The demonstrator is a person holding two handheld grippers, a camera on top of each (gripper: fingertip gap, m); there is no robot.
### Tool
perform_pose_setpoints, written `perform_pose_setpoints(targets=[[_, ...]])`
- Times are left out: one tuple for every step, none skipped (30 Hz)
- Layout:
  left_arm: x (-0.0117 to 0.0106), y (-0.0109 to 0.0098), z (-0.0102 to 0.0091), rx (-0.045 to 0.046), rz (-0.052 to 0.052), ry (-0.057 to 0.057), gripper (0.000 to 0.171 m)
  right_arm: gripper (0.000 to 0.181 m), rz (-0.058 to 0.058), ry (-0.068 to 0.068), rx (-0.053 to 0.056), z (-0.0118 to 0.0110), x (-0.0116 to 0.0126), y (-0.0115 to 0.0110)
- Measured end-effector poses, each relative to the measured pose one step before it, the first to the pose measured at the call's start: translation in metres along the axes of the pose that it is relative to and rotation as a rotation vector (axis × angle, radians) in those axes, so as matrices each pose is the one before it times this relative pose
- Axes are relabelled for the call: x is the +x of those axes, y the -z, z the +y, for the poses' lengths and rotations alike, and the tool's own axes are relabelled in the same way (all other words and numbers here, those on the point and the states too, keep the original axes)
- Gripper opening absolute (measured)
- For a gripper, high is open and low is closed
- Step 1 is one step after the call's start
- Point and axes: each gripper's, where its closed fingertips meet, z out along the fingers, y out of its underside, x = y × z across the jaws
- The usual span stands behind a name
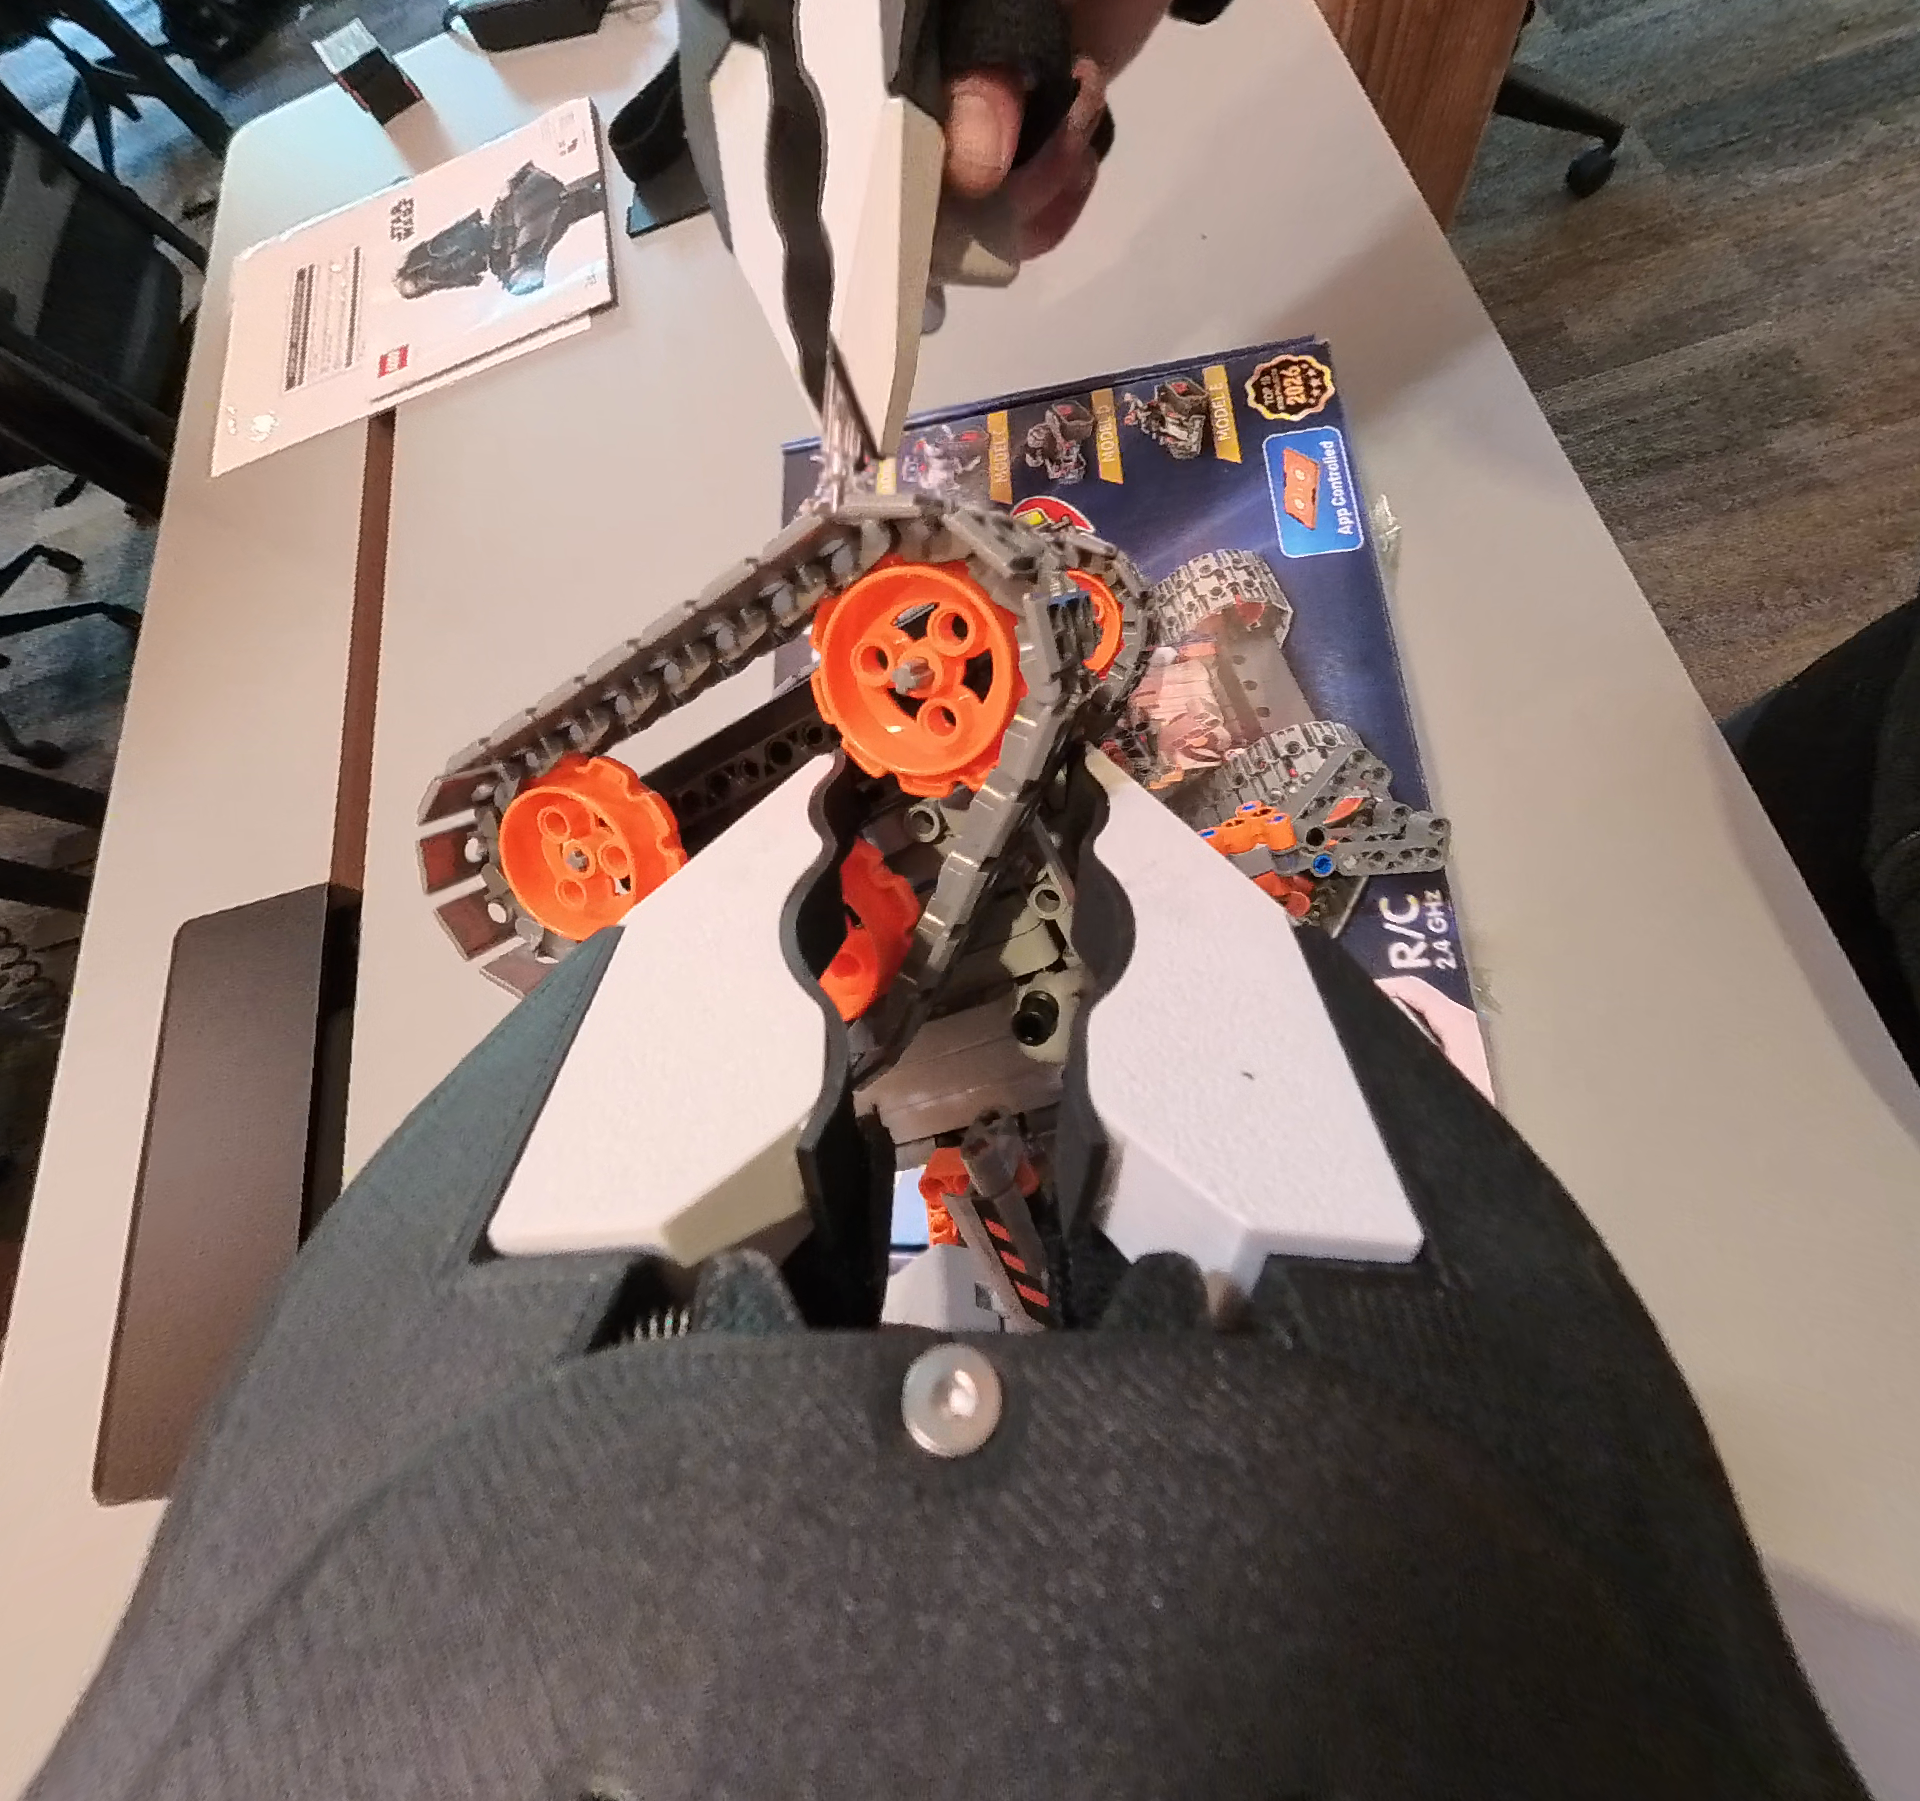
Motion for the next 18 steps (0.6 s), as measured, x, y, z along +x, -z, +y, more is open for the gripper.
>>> perform_pose_setpoints(targets=[[-0.00025, -0.00017, 0.00006, -0.00114, -0.0054, -0.0007, 0.038, 0.005, -0.0082, 0.0175, 0.0016, -0.00210, -0.00279, 0.00064], [0.00015, -0.00014, 0.00004, -0.00462, -0.0028, -0.0028, 0.038, 0.005, -0.0023, 0.0175, -0.0003, -0.00118, -0.00156, 0.00008], [-0.00037, 0.00037, -0.00015, -0.00564, -0.0069, -0.0030, 0.039, 0.005, 0.0120, 0.0163, -0.0044, 0.00006, 0.00117, -0.00001], [-0.00191, 0.00014, 0.00001, -0.00548, -0.0183, -0.0080, 0.040, 0.005, 0.0034, 0.0088, 0.0015, -0.00024, 0.00073, -0.00005], [-0.00200, -0.00009, 0.00089, -0.01258, -0.0209, -0.0141, 0.042, 0.005, -0.0072, -0.0056, 0.0060, 0.00005, 0.00012, -0.00065], [-0.00011, 0.00019, 0.00088, -0.01593, -0.0087, -0.0133, 0.044, 0.005, -0.0030, -0.0104, 0.0074, 0.00045, 0.00119, -0.00108], [-0.00003, 0.00051, 0.00061, -0.01571, -0.0076, -0.0112, 0.045, 0.005, -0.0030, -0.0036, 0.0063, 0.00104, 0.00081, -0.00116], [-0.00103, 0.00059, 0.00044, -0.01323, -0.0144, -0.0112, 0.047, 0.005, -0.0063, 0.0009, 0.0038, 0.00136, -0.00038, -0.00104], [-0.00151, 0.00077, 0.00087, -0.01250, -0.0141, -0.0072, 0.049, 0.005, -0.0032, 0.0017, 0.0068, 0.00081, -0.00024, -0.00061], [-0.00038, 0.00077, 0.00113, -0.01012, -0.0046, -0.0015, 0.050, 0.005, -0.0024, 0.0001, 0.0101, 0.00035, -0.00020, -0.00019], [-0.00082, 0.00078, 0.00074, -0.00384, -0.0064, 0.0015, 0.050, 0.005, -0.0038, -0.0020, 0.0100, 0.00031, -0.00012, 0.00002], [-0.00110, 0.00073, 0.00017, 0.00163, -0.0069, 0.0028, 0.050, 0.005, -0.0045, -0.0019, 0.0048, 0.00080, -0.00040, -0.00014], [-0.00054, 0.00069, 0.00022, 0.00020, -0.0035, 0.0039, 0.051, 0.005, 0.0031, 0.0014, 0.0044, 0.00065, 0.00055, -0.00021], [-0.00061, 0.00095, 0.00024, -0.00163, -0.0041, 0.0021, 0.052, 0.005, 0.0041, 0.0015, 0.0040, 0.00059, 0.00076, -0.00036], [-0.00099, 0.00170, 0.00017, 0.00011, -0.0070, 0.0005, 0.053, 0.005, -0.0015, -0.0005, 0.0051, 0.00019, 0.00002, -0.00016], [-0.00092, 0.00261, -0.00056, 0.00549, -0.0035, 0.0062, 0.053, 0.005, -0.0049, -0.0004, 0.0092, -0.00051, -0.00068, 0.00016], [-0.00076, 0.00313, -0.00094, 0.00805, -0.0023, 0.0085, 0.053, 0.005, -0.0008, -0.0015, 0.0057, -0.00017, -0.00026, 0.00025], [-0.00096, 0.00327, -0.00085, 0.00626, -0.0069, 0.0028, 0.054, 0.005, 0.0029, 0.0017, 0.0044, -0.00008, 0.00006, 0.00073]])
